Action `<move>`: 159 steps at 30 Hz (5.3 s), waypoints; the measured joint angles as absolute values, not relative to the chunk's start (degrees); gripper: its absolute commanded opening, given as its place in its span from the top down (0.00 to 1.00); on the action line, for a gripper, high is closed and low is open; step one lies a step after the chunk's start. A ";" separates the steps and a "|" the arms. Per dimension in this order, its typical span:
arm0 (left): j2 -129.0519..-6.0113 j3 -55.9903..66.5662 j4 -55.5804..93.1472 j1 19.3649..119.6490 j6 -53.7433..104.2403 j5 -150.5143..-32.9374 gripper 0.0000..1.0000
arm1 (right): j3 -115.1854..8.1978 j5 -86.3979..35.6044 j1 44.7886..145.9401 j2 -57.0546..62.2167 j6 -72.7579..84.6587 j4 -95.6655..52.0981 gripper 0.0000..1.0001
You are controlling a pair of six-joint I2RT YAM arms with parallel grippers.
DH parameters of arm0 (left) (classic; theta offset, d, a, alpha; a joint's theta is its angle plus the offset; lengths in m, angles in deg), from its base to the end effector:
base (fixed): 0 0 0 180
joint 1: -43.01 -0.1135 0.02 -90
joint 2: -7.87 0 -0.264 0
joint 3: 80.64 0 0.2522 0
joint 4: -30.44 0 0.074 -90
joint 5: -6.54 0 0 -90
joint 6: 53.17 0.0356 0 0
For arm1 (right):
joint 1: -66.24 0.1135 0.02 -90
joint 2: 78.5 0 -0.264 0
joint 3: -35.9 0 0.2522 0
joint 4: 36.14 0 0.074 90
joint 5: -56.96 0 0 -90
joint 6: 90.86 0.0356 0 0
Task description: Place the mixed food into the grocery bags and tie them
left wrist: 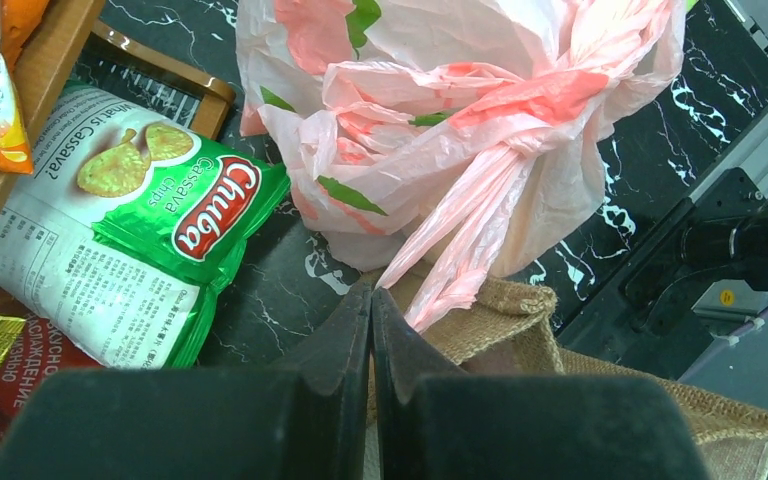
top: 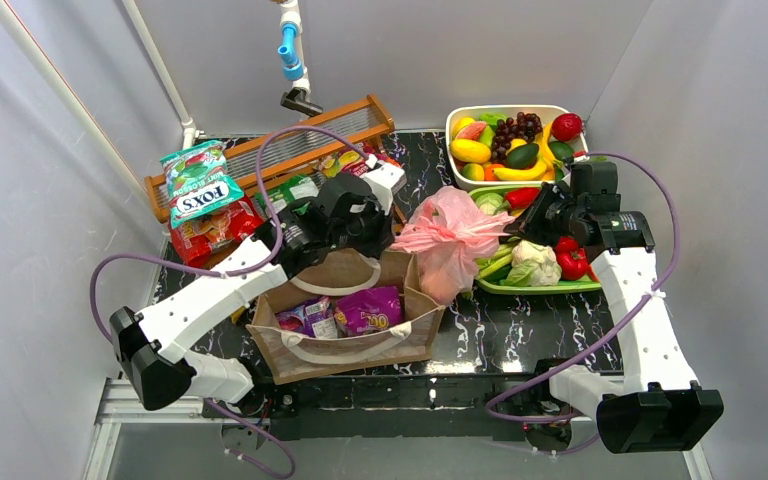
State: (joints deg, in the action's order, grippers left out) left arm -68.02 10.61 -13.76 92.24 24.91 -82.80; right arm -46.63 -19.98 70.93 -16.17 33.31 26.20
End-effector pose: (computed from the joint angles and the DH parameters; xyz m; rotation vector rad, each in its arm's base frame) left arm 0.1928 -0.2230 0.3835 0.6769 2.0278 -0.6320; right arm 0.2133 0.0256 0.3615 0.4840 2.3103 0.6025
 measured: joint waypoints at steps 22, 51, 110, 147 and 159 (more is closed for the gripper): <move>-71.06 35.86 -22.43 90.19 28.69 -80.90 1.00 | -59.64 -11.89 70.82 -20.13 33.90 20.80 0.99; -70.45 18.96 -16.90 90.10 26.37 -90.21 0.02 | -54.48 -19.02 71.14 -19.06 28.81 30.39 0.37; -93.27 34.52 -13.71 99.43 39.33 -87.17 1.00 | -56.62 -16.44 71.63 -20.94 27.82 32.76 0.38; -64.29 51.31 -16.40 99.43 39.05 -85.33 1.00 | -58.68 -19.56 71.63 -22.29 28.11 32.76 0.38; -43.74 36.82 -22.63 99.43 37.84 -82.56 1.00 | -57.60 -18.67 71.63 -22.38 28.98 30.96 0.39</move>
